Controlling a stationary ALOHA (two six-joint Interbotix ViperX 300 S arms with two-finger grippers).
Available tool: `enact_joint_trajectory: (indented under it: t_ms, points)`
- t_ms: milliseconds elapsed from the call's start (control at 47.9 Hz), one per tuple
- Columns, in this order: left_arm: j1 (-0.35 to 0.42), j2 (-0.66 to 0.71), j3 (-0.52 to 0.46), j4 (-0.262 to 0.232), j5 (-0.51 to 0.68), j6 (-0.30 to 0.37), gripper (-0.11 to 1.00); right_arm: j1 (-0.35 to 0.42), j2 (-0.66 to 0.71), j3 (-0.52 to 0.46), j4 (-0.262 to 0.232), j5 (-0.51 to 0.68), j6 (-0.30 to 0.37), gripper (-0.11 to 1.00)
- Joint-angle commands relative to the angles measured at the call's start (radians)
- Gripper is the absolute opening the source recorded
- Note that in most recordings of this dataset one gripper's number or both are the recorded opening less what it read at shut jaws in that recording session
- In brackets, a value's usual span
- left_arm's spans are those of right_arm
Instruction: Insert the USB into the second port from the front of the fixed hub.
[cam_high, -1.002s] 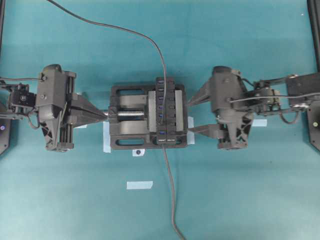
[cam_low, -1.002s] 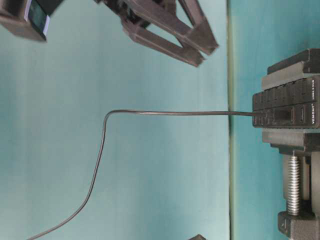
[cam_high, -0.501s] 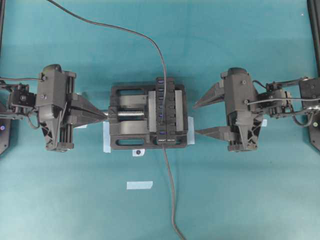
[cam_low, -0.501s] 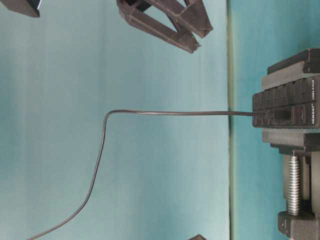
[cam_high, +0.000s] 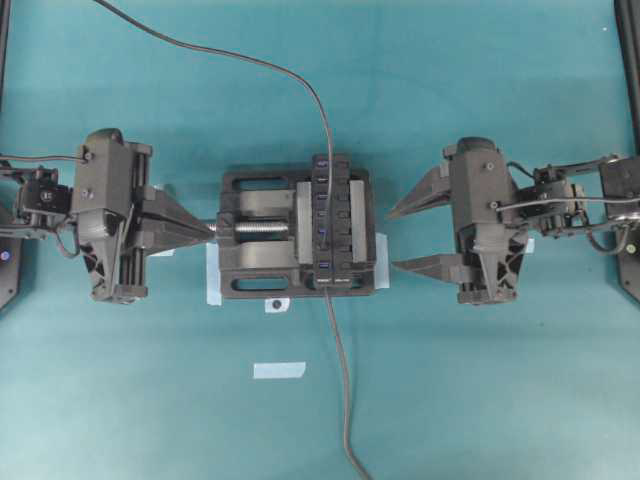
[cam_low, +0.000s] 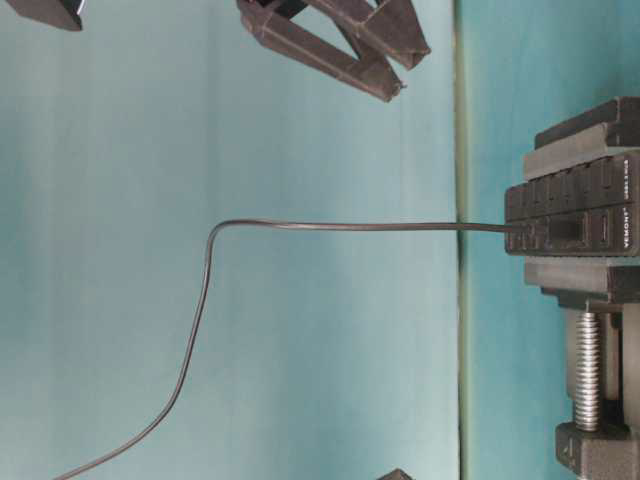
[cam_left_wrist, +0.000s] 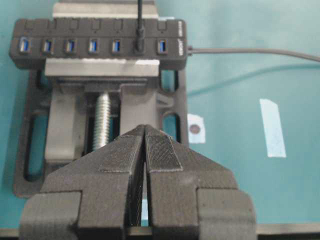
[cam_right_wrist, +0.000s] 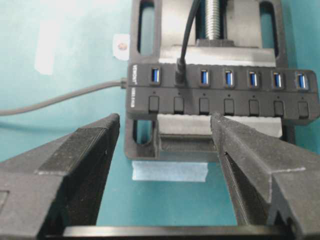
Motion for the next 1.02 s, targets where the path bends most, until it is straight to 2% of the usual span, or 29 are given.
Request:
enact_joint_trajectory:
  t_ms: [0,480,1002]
  points:
    - [-0.002,-0.005,-0.023,0.002,-0.009,-0.002,0.0,0.005,-0.021,-0.005,0.002,-0.008,0.009,0.82]
    - [-0.002,-0.005,-0.021,0.002,-0.009,-0.002,0.0,0.005,-0.064,0.034,0.003,-0.009,0.044,0.82]
    - [-0.002,-0.005,-0.02,0.002,-0.009,-0.002,0.0,0.005,-0.132,0.087,0.003,-0.017,0.046,0.82]
